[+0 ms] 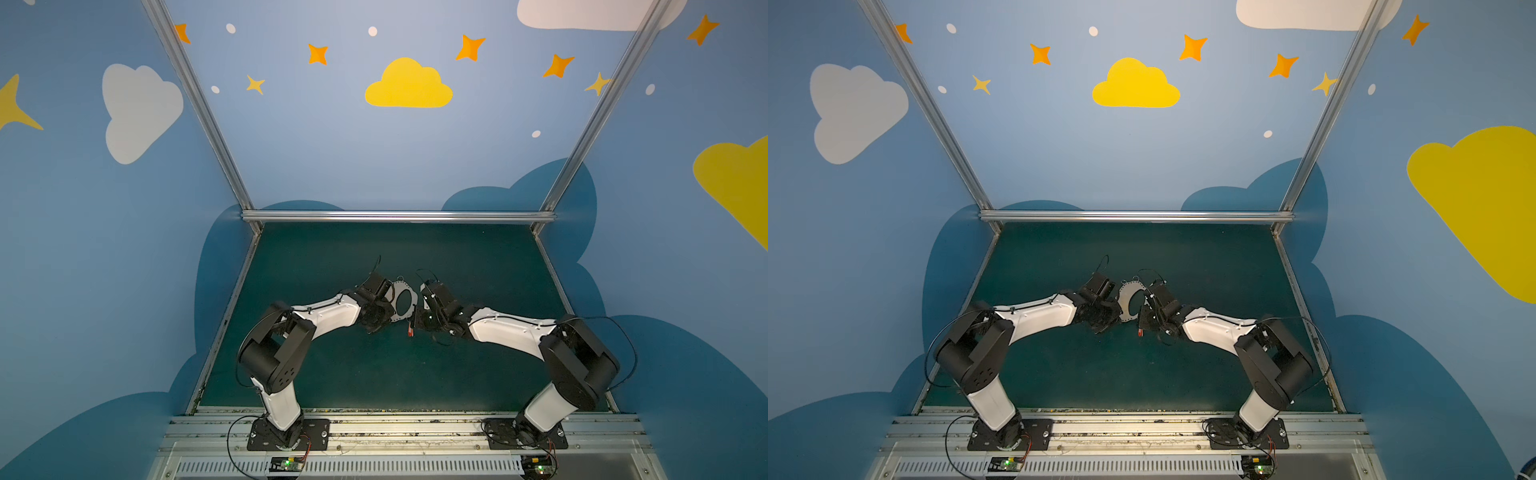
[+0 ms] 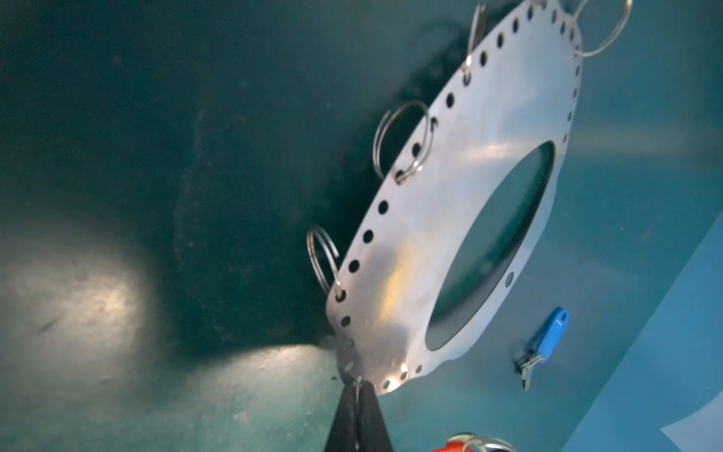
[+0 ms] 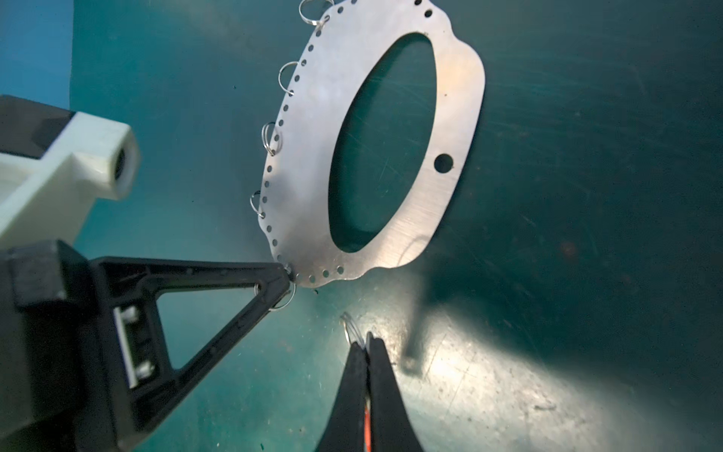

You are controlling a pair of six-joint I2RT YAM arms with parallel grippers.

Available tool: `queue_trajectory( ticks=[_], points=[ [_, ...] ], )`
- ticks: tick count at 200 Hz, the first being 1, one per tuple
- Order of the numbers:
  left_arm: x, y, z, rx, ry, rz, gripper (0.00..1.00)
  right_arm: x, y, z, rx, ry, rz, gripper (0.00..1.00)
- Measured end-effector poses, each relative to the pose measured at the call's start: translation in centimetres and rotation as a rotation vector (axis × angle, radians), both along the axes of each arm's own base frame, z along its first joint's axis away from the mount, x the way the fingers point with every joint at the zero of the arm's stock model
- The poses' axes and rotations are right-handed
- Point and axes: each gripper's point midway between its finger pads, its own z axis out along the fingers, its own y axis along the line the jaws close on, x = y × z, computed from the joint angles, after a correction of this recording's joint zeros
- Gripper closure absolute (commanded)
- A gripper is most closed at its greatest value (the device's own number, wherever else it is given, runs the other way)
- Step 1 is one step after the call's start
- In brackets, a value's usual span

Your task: Put the keys on the keyring

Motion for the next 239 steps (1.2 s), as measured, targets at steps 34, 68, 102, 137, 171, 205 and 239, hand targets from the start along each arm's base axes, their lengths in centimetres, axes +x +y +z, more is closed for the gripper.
queue_trajectory(
  ticks=[34, 68, 102, 137, 171, 205, 239],
  points=[
    [-0.1, 0.5, -0.3, 0.027, 0.008, -0.010, 0.67, 0.0, 0.0, 0.0, 0.002, -0.001, 0.000, 1.00],
    [0.0, 0.9, -0.5, 0.046, 0.014, -0.021, 0.68, 0.0, 0.1, 0.0, 0.003, -0.002, 0.001, 1.00],
    [0.7, 1.0, -0.4, 0.067, 0.004, -0.030, 0.67, -0.1, 0.2, 0.1, 0.008, -0.002, 0.006, 1.00],
    [1.8, 0.5, -0.1, 0.070, -0.011, -0.047, 0.73, -0.3, 0.4, 0.1, 0.010, 0.000, 0.014, 1.00],
    [2.0, 0.1, -0.6, 0.073, -0.001, -0.066, 0.76, -0.3, 0.4, 0.1, 0.010, -0.001, 0.013, 1.00],
    [1.5, 0.2, -1.2, 0.077, 0.024, -0.079, 0.83, -0.3, 0.4, 0.1, 0.010, 0.000, 0.013, 1.00],
    [1.2, 0.1, -1.3, 0.069, 0.037, -0.093, 0.96, -0.3, 0.4, 0.1, 0.009, 0.000, 0.014, 1.00]
  ],
)
